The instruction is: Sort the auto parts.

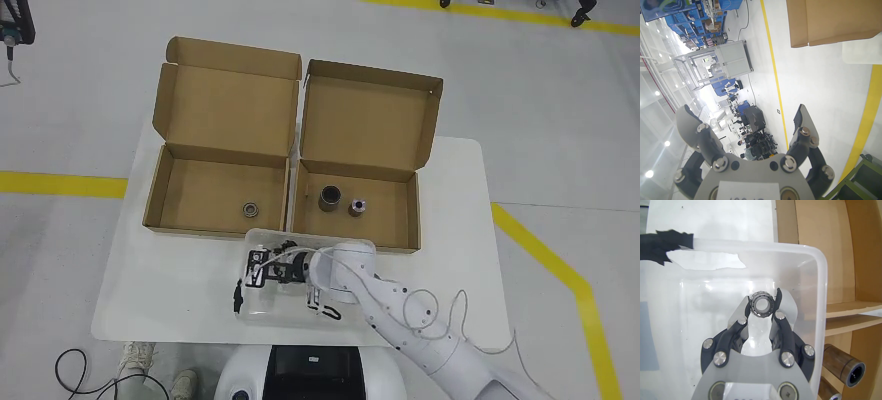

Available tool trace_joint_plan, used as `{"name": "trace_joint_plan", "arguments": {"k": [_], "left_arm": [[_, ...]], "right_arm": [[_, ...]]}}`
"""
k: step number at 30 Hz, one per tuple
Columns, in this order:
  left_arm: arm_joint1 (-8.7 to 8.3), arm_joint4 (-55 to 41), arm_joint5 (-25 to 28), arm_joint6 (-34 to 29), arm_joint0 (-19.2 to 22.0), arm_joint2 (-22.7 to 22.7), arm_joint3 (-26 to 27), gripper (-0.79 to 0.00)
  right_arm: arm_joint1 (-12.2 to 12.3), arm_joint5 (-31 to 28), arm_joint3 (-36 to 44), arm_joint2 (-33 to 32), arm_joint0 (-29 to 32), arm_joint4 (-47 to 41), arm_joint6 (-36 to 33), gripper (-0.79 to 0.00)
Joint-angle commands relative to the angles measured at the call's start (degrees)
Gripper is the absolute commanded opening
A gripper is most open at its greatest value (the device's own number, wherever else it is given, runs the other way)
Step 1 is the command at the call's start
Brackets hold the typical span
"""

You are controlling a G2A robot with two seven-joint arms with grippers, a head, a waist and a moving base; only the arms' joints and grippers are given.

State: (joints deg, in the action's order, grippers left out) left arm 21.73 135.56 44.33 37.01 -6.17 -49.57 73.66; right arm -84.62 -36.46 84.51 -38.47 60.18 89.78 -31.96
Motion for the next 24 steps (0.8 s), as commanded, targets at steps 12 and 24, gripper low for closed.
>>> {"name": "trace_joint_plan", "arguments": {"k": [12, 24], "left_arm": [[0.0, 0.0, 0.0, 0.0, 0.0, 0.0, 0.0, 0.0], [0.0, 0.0, 0.0, 0.0, 0.0, 0.0, 0.0, 0.0]], "right_arm": [[3.4, -6.5, 11.6, -8.5, 7.7, -5.9, 11.9, -0.785], [5.0, -8.5, 24.7, -16.1, 7.6, -12.6, 17.1, -0.785]]}}
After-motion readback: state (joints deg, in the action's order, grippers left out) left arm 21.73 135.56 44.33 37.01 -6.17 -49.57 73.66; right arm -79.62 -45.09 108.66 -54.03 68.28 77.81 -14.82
